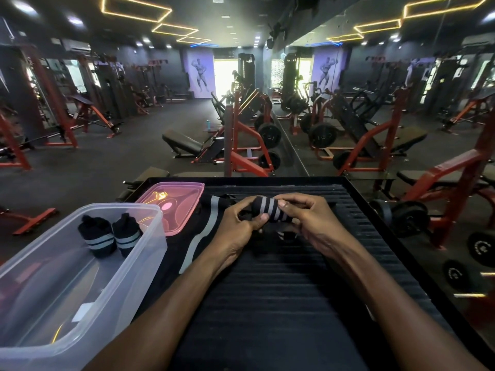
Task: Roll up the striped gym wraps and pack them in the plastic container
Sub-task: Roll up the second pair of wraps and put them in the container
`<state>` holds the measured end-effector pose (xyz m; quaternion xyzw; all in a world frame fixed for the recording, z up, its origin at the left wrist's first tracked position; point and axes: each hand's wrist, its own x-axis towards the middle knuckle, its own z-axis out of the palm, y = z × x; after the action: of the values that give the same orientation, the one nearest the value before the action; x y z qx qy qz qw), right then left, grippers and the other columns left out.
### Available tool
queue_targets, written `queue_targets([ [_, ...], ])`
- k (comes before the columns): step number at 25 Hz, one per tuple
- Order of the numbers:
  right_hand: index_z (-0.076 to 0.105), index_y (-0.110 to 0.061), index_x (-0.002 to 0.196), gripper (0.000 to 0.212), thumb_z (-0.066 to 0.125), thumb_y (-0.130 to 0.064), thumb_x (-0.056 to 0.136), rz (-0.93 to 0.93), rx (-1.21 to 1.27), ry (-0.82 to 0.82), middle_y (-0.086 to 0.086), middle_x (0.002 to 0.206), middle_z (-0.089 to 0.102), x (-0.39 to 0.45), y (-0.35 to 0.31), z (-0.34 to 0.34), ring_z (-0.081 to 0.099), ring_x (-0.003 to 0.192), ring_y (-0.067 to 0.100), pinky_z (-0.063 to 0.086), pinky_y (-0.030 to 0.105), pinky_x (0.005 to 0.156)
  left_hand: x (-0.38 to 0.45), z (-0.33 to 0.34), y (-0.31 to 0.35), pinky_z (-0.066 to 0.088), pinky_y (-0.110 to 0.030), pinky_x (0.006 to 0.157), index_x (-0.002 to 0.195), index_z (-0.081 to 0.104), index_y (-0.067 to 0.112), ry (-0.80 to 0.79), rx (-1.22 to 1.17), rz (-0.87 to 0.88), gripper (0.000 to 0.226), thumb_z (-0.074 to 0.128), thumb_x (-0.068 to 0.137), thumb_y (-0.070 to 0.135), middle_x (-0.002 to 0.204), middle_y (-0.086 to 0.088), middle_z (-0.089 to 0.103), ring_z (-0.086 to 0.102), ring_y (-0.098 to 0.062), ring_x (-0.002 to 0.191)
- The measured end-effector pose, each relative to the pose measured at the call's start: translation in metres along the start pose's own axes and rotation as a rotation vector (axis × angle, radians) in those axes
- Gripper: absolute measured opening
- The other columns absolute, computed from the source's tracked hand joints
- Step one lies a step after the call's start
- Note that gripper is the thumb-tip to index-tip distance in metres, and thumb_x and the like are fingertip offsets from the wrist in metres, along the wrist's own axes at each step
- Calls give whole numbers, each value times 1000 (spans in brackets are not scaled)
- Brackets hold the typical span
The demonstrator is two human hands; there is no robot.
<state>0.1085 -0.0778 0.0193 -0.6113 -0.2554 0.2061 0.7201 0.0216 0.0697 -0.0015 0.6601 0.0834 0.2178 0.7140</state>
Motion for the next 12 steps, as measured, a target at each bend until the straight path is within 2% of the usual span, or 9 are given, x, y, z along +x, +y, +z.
queue_targets([
  [2, 79, -15, 92, 15, 70, -3, 89, -73, -25, 47, 10, 90, 77, 2, 2, -1, 72, 86, 24, 60, 45, 83, 1, -1, 2, 55, -35, 77, 108, 72, 15, -49, -126, -45, 34, 66, 85, -9, 99, -7, 73, 70, -20, 90],
  [4, 80, -22, 90, 25, 72, 1, 86, -125, -66, 71, 4, 90, 78, 3, 1, -1, 73, 88, 20, 58, 41, 86, 0, 1, 5, 54, -28, 67, 114, 67, 4, -112, -265, -102, 29, 70, 85, 4, 95, -8, 71, 67, -14, 75],
  [5, 79, -24, 91, 29, 72, 3, 85, -152, -87, 63, 1, 92, 79, 2, 1, -1, 73, 90, 17, 57, 36, 85, 0, 2, 5, 53, -25, 63, 116, 65, -1, -128, -290, -123, 36, 72, 83, 13, 94, -10, 69, 64, -13, 70],
  [7, 78, -27, 97, 34, 74, 4, 83, -197, -150, 38, -5, 100, 78, 1, 2, -1, 72, 98, 11, 56, 29, 86, 1, 3, 4, 52, -23, 59, 111, 67, -4, -104, -245, -134, 41, 74, 80, 23, 91, -11, 68, 61, -13, 67],
  [10, 75, -27, 110, 39, 79, -1, 81, -181, -253, 33, -2, 109, 76, 2, 4, -3, 71, 104, 12, 57, 29, 89, 2, 1, 5, 53, -25, 65, 100, 71, 3, -62, -127, -106, 12, 69, 88, 6, 86, -9, 72, 63, -17, 70],
  [12, 74, -20, 115, 35, 80, -8, 82, -112, -280, 31, 0, 108, 74, 2, 4, -3, 71, 101, 13, 58, 31, 85, 1, -4, 8, 57, -28, 75, 102, 72, 9, -33, 12, -64, 22, 68, 86, -6, 92, -6, 75, 69, -19, 80],
])
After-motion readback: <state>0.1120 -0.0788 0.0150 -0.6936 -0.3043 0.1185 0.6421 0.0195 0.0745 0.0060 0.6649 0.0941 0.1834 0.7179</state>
